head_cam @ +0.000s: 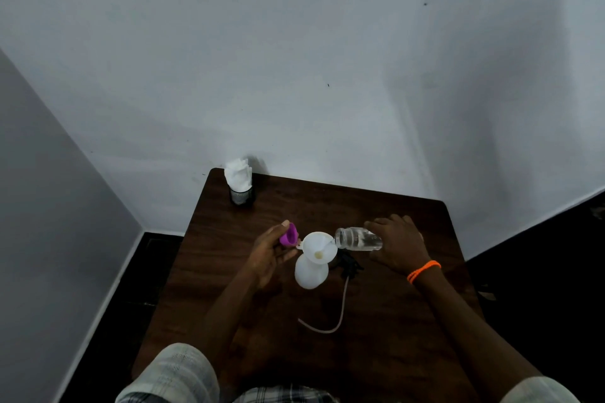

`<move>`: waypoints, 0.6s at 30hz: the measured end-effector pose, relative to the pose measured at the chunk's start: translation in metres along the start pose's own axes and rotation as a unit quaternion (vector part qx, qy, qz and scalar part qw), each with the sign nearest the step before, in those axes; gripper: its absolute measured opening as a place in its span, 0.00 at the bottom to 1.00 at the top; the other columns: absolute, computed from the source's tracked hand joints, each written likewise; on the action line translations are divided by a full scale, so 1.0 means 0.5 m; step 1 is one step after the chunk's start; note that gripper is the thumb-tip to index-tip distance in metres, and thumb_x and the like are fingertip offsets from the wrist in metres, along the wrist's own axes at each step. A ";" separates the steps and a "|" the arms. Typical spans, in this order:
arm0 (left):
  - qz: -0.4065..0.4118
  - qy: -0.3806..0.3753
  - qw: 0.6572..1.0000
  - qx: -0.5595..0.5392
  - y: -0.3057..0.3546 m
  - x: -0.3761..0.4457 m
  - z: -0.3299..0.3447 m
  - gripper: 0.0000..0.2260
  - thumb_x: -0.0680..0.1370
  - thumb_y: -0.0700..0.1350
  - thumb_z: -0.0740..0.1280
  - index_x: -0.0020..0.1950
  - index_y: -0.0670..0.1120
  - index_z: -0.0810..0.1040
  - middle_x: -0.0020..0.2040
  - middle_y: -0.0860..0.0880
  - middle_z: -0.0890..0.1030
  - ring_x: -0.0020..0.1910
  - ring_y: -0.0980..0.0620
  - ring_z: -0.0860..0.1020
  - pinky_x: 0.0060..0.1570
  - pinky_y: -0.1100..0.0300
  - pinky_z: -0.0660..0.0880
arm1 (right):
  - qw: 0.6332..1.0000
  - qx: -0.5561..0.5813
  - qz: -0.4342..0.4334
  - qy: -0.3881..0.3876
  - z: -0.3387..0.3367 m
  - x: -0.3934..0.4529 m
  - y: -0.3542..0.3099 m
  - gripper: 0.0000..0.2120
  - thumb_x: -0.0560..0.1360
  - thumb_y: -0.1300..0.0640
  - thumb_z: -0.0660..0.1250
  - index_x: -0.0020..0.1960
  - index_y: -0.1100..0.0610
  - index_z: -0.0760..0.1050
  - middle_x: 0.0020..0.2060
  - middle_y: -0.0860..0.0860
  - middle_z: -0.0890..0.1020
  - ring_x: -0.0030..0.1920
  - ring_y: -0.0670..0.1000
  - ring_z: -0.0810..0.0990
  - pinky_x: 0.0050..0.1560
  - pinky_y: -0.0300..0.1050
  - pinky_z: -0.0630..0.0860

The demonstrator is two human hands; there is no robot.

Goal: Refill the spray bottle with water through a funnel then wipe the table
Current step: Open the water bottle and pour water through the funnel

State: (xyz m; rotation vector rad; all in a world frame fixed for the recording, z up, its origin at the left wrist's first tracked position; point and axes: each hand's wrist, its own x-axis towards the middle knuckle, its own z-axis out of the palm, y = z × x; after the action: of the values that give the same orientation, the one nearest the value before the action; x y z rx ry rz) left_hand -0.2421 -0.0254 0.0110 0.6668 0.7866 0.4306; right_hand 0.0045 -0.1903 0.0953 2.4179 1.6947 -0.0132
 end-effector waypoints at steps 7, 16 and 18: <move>0.002 0.005 1.000 0.010 0.000 0.002 -0.003 0.24 0.74 0.55 0.72 0.64 0.41 0.79 0.60 0.37 0.83 0.59 0.41 0.83 0.55 0.51 0.80 | 1.000 -0.005 -0.006 -0.002 0.004 0.005 0.003 0.32 0.64 0.40 0.75 0.66 0.48 0.79 0.58 0.48 0.84 0.53 0.56 0.80 0.53 0.52 0.71; 0.006 0.007 1.000 0.016 -0.001 0.005 -0.002 0.21 0.76 0.54 0.72 0.63 0.41 0.80 0.59 0.37 0.83 0.59 0.40 0.83 0.60 0.47 0.79 | 1.000 -0.012 -0.011 0.006 0.014 0.010 0.010 0.30 0.63 0.37 0.75 0.63 0.48 0.81 0.55 0.49 0.86 0.49 0.56 0.81 0.49 0.52 0.72; 0.005 0.007 1.000 0.016 0.000 0.005 -0.001 0.22 0.75 0.54 0.72 0.63 0.41 0.80 0.60 0.38 0.83 0.60 0.40 0.82 0.60 0.48 0.79 | 1.000 -0.013 -0.011 0.004 0.015 0.011 0.011 0.30 0.62 0.38 0.76 0.62 0.48 0.82 0.54 0.49 0.86 0.48 0.56 0.81 0.48 0.51 0.72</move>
State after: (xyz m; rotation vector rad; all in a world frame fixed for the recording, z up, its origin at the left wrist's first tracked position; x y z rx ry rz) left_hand -0.2407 -0.0236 0.0093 0.6983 0.8043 0.4337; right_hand 0.0122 -0.1882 0.0880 2.3831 1.7150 0.0161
